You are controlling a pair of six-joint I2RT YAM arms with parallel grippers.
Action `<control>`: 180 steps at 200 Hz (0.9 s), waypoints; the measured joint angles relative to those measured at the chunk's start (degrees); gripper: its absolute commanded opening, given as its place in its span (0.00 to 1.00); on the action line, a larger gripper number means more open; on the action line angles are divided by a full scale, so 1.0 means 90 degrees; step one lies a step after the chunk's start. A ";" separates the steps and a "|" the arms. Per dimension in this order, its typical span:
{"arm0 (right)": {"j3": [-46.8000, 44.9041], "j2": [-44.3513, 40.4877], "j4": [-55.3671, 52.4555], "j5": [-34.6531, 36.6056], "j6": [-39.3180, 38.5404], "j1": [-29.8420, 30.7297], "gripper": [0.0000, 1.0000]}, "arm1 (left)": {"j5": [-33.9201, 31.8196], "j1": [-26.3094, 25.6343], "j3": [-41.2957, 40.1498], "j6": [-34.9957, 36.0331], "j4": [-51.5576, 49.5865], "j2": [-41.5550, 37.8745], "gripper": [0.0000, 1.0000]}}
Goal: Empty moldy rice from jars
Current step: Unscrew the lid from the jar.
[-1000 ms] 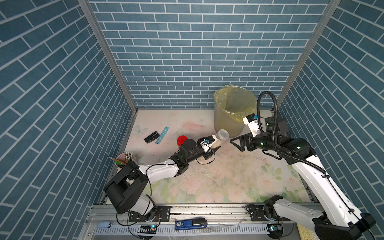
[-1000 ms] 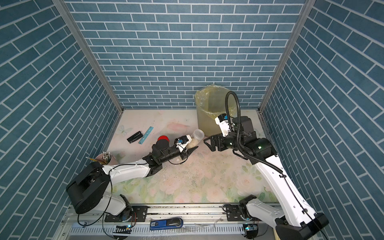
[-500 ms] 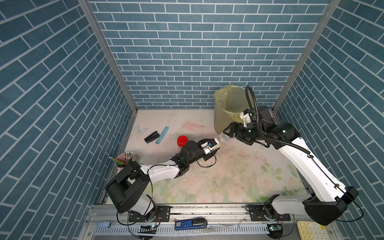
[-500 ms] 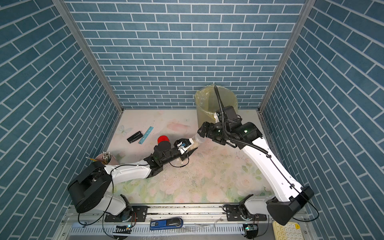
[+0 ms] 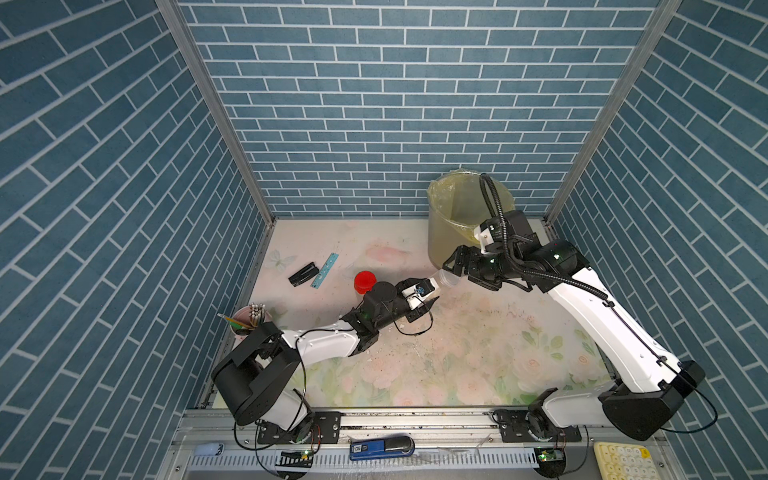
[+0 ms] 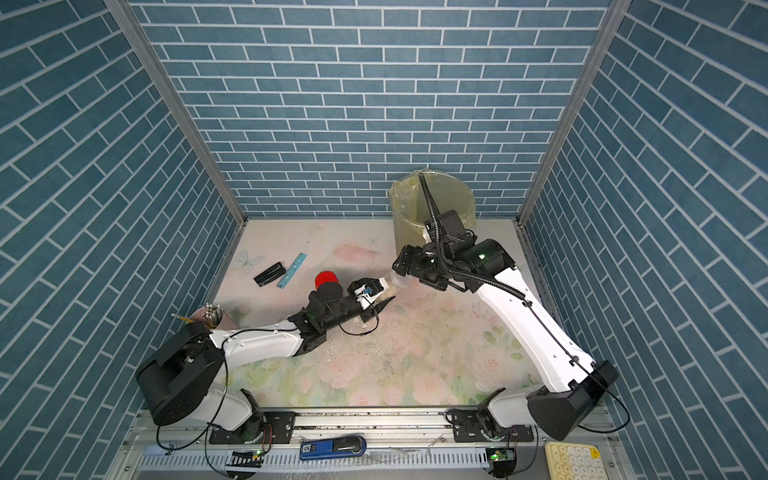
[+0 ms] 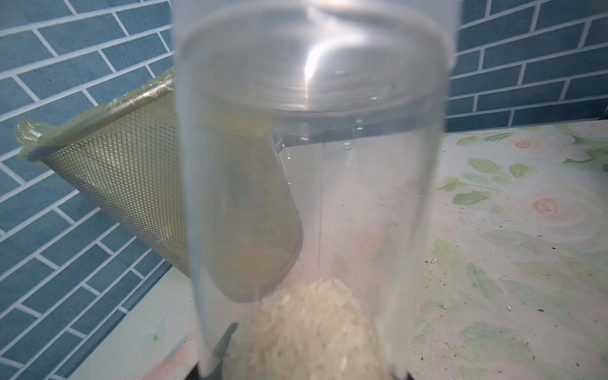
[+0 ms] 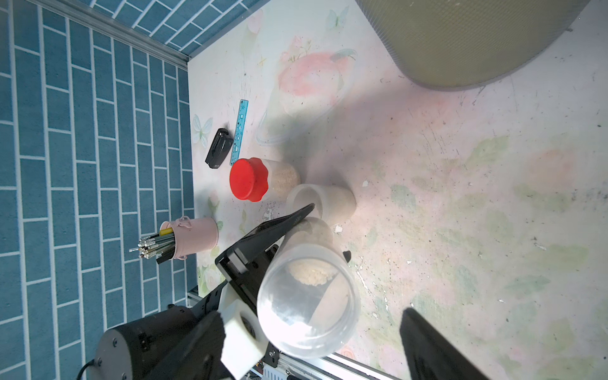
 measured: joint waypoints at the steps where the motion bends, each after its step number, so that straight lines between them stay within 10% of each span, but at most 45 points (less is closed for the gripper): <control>1: 0.0000 0.0002 0.0000 -0.0002 -0.0007 0.0000 0.81 | 0.0000 -0.0002 0.0000 0.0000 0.0000 0.0000 0.24; 180: 0.0000 0.0389 -0.0002 -0.0219 -0.0080 0.0056 0.70 | -0.0019 -0.0005 0.0000 0.0002 -0.0075 0.0022 0.24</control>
